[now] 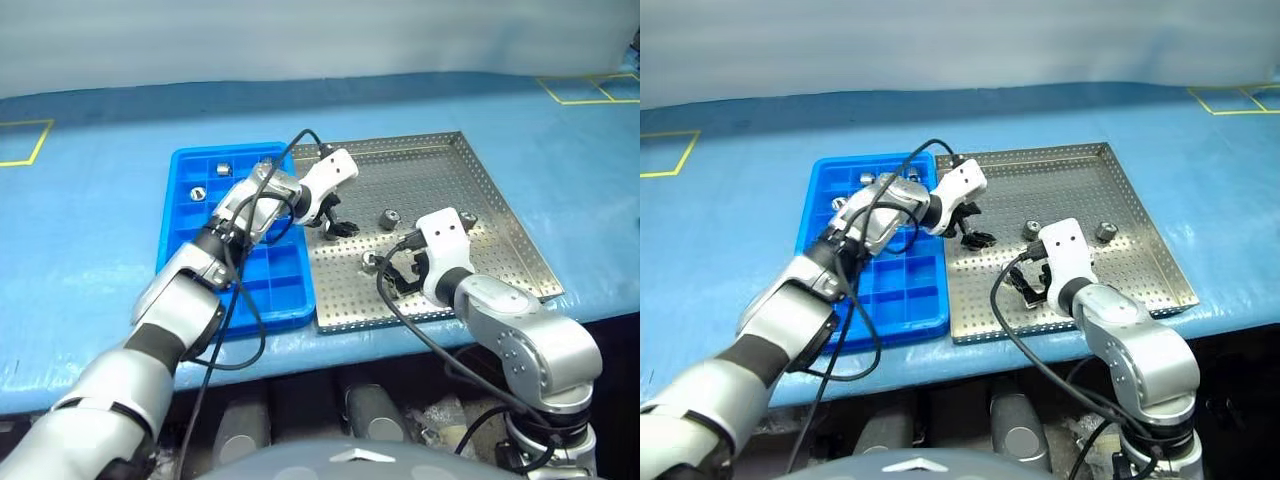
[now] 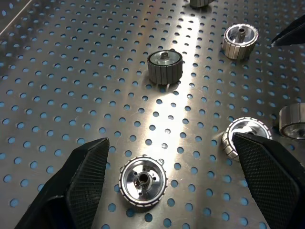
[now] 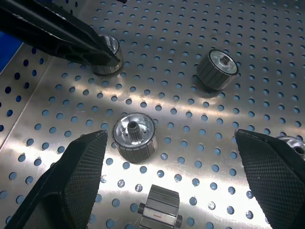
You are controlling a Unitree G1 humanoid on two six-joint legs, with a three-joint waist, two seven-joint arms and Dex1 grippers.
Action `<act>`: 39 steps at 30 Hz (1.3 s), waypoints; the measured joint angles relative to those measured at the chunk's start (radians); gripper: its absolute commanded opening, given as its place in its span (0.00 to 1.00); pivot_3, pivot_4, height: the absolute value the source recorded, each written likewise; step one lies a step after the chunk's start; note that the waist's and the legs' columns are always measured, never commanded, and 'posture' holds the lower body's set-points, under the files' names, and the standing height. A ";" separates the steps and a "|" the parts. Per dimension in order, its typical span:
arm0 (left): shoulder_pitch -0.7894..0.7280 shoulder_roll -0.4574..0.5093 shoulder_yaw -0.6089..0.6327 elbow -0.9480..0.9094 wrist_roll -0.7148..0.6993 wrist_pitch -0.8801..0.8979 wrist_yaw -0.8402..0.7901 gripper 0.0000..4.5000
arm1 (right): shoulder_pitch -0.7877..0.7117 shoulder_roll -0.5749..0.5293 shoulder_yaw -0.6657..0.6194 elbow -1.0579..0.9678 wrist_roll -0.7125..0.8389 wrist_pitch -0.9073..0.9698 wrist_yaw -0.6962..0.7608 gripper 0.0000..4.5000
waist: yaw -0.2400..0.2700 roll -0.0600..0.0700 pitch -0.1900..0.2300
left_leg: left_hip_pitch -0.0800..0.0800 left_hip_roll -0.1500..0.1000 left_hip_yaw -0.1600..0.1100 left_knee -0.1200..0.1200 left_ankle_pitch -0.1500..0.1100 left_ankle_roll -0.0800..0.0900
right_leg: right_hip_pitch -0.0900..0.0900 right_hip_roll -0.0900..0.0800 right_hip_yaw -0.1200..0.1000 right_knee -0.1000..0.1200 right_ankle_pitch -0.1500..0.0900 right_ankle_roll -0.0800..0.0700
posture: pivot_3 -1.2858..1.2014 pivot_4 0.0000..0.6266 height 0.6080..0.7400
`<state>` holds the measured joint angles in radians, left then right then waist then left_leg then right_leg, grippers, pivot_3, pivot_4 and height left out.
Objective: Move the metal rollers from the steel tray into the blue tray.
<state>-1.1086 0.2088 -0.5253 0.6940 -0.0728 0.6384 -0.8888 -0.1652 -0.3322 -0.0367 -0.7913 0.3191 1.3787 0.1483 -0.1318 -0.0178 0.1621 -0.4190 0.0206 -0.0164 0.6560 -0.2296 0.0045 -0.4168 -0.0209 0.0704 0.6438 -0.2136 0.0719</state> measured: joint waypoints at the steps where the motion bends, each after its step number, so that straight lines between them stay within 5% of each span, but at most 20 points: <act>1: -0.012 -0.008 -0.005 0.042 0.024 -0.023 -0.009 1.00 | 0.005 0.007 -0.005 -0.009 -0.002 0.000 -0.004 1.00 | -0.006 0.000 0.000 | 0.000 0.000 0.000 0.000 0.000 0.000 | 0.000 0.000 0.000 0.000 0.000 0.000 | 0.42 0.24 1.00; 6: -0.043 -0.034 -0.025 0.215 0.113 -0.096 -0.046 0.92 | 0.028 0.032 -0.014 -0.019 -0.010 0.000 -0.023 1.00 | -0.031 0.000 0.000 | 0.000 0.000 0.000 0.000 0.000 0.001 | -0.001 0.000 0.000 0.001 -0.001 0.001 | 0.41 0.24 1.00; 14: -0.070 -0.052 -0.033 0.320 0.221 -0.156 -0.085 0.37 | 0.029 0.049 -0.021 -0.021 -0.023 -0.019 -0.038 1.00 | -0.060 0.000 0.000 | 0.000 0.000 0.000 0.000 0.000 0.001 | 0.000 -0.001 0.001 0.001 -0.001 0.002 | 0.42 0.24 1.00; 20: -0.069 -0.045 0.043 0.314 0.215 -0.149 -0.076 0.37 | 0.016 0.051 -0.020 -0.016 -0.026 -0.025 -0.038 1.00 | -0.060 0.000 0.000 | 0.000 0.000 0.000 0.000 0.000 0.001 | -0.001 -0.001 0.001 0.001 0.000 0.002 | 0.43 0.24 1.00; 23: -0.053 -0.024 0.177 0.187 0.143 -0.107 -0.028 0.37 | -0.011 0.047 -0.015 -0.004 -0.029 -0.035 -0.038 1.00 | -0.057 0.001 0.001 | -0.006 0.000 -0.001 0.002 0.000 0.001 | -0.006 -0.001 0.001 0.002 0.000 0.003 | 0.44 0.24 1.00; 28: 0.146 0.010 0.429 -0.285 0.068 -0.047 0.217 0.37 | -0.052 0.038 0.062 0.043 -0.047 -0.090 -0.038 1.00 | -0.055 0.004 -0.001 | -0.008 0.000 -0.002 0.002 0.000 0.001 | -0.011 -0.002 0.003 0.007 0.003 -0.002 | 0.46 0.24 1.00; 34: 0.580 0.034 0.543 -0.741 0.107 0.013 0.468 0.37 | -0.098 0.023 0.230 0.154 -0.115 -0.303 -0.015 1.00 | -0.021 0.003 -0.001 | -0.008 -0.001 -0.004 0.006 0.001 -0.002 | -0.013 -0.003 0.002 0.016 0.003 -0.002 | 0.49 0.24 1.00; 39: 0.770 0.034 0.577 -0.993 0.136 0.090 0.583 0.37 | -0.153 0.052 0.318 0.220 -0.119 -0.448 0.060 1.00 | 0.031 0.001 0.000 | -0.007 -0.002 -0.003 0.010 0.005 -0.001 | -0.009 -0.003 0.000 0.016 0.003 -0.001 | 0.51 0.24 1.00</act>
<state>-0.3390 0.2424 0.0515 -0.2990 0.0636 0.7288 -0.3055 -0.3178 -0.2800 0.2812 -0.5718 0.2005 0.9306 0.2084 -0.1007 -0.0169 0.1620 -0.4256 0.0186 -0.0197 0.6658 -0.2249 0.0031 -0.4256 -0.0241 0.0700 0.6594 -0.2110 0.0714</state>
